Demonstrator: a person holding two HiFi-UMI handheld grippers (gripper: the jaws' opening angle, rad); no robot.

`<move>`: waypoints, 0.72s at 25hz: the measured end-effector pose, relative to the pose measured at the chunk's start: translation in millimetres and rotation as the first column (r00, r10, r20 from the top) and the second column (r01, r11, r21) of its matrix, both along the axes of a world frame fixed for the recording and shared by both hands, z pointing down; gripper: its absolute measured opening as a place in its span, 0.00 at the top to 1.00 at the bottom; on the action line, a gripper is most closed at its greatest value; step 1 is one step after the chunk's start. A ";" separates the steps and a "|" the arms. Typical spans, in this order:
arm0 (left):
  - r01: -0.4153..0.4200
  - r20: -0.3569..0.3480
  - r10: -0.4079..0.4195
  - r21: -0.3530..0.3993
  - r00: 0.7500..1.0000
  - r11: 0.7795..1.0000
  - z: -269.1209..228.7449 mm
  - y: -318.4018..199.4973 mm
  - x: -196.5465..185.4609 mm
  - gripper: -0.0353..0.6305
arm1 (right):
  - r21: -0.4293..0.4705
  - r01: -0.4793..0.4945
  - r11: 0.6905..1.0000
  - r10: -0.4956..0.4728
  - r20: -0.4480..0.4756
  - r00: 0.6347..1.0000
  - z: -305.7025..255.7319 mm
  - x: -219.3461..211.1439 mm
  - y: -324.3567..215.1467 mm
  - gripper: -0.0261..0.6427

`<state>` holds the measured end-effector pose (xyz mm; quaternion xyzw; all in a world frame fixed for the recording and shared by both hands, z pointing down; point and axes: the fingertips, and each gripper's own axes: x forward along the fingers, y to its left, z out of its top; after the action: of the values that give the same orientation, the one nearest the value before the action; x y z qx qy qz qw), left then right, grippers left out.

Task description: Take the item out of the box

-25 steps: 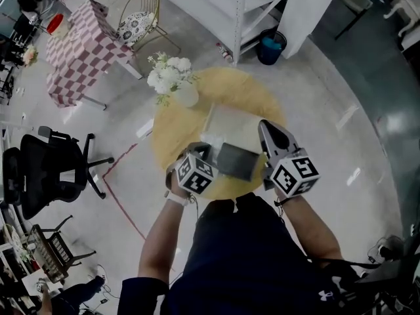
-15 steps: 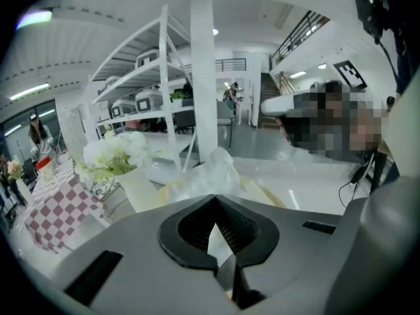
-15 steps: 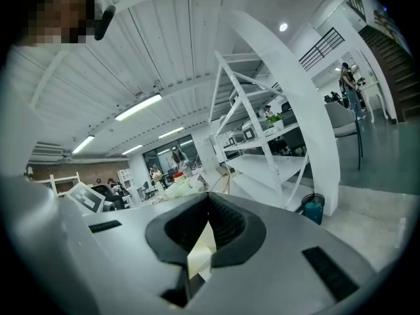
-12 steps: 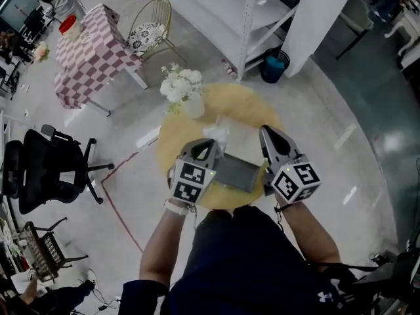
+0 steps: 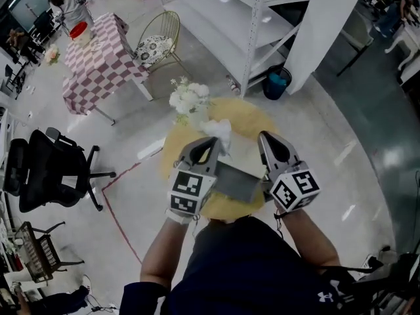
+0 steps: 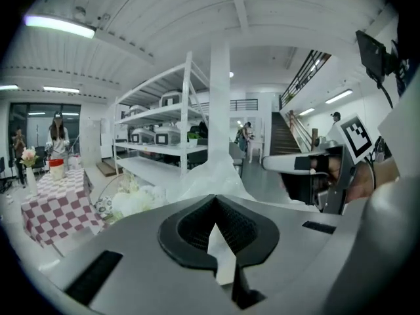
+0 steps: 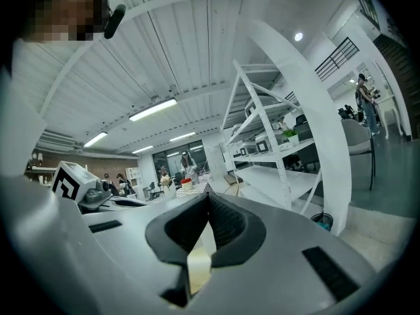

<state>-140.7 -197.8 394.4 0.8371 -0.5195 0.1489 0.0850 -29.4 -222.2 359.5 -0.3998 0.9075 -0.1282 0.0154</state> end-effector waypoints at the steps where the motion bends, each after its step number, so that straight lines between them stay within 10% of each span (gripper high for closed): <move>1: 0.009 -0.019 -0.009 0.014 1.000 1.000 -5.9 -0.7 -0.9 0.92 | 0.009 0.000 1.000 0.000 0.003 1.000 -4.9 -0.2 -0.1 0.95; 18: 0.031 -0.129 -0.007 0.179 0.992 0.983 -83.5 2.8 3.8 0.92 | 0.141 -0.004 0.990 0.002 0.017 1.000 -57.7 5.5 1.7 0.95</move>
<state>-136.9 -195.0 310.9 0.8441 -0.5324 0.0463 0.0433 -23.8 -220.5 301.8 -0.3979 0.9135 -0.0670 0.0514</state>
